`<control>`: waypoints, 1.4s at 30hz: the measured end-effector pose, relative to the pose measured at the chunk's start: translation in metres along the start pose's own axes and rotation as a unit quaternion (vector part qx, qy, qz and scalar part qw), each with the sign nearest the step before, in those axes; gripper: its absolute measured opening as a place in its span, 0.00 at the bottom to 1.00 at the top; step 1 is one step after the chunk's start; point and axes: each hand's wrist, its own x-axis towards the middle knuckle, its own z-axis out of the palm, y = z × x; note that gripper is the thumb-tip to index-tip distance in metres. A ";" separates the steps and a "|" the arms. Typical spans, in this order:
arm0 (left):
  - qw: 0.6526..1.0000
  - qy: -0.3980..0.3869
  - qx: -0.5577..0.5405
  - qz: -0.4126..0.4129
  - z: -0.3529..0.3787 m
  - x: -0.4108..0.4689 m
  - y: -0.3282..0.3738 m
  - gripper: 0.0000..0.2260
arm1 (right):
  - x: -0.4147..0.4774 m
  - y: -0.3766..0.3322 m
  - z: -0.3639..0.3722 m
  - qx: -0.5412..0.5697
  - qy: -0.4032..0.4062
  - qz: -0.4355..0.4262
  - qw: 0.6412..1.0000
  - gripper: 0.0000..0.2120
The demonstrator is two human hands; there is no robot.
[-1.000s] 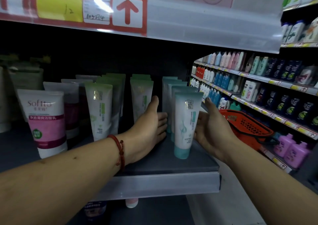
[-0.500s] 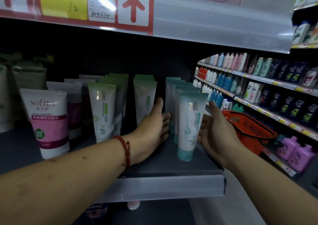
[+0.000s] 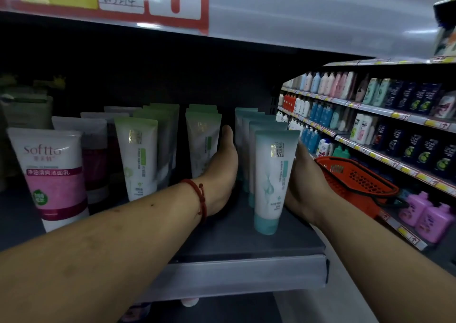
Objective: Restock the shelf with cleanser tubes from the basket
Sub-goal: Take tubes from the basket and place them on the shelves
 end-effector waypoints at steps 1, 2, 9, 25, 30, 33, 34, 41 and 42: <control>1.000 0.000 -0.012 -0.007 -0.001 0.002 -0.001 0.48 | 0.001 0.001 0.000 0.005 -0.005 0.000 1.000 0.28; 1.000 -0.006 -0.028 -0.011 -0.002 0.004 -0.002 0.45 | 0.000 0.002 -0.001 0.010 -0.009 0.002 1.000 0.28; 0.994 -0.069 -0.081 -0.022 -0.015 0.008 -0.010 0.49 | 0.001 0.002 -0.001 0.038 -0.016 0.017 0.999 0.33; 0.991 -0.088 -0.100 -0.017 -0.021 -0.002 -0.019 0.42 | 0.003 0.013 -0.004 0.006 0.041 0.010 0.999 0.40; 0.992 -0.080 -0.097 -0.015 -0.021 -0.001 -0.020 0.42 | 0.006 0.015 -0.006 0.009 0.035 0.011 0.999 0.41; 0.992 -0.068 -0.102 -0.016 -0.021 0.002 -0.022 0.43 | 0.008 0.016 -0.007 0.008 0.030 0.011 0.999 0.40; 0.992 -0.064 -0.103 -0.016 -0.022 0.002 -0.022 0.43 | 0.008 0.016 -0.006 0.007 0.031 0.010 0.999 0.40; 0.995 -0.054 -0.076 -0.037 -0.018 -0.019 -0.011 0.44 | -0.003 0.009 -0.008 0.027 0.054 0.026 0.998 0.34; 0.996 -0.046 -0.063 -0.041 -0.016 -0.028 -0.008 0.42 | -0.010 0.007 -0.009 0.020 0.057 0.022 0.998 0.32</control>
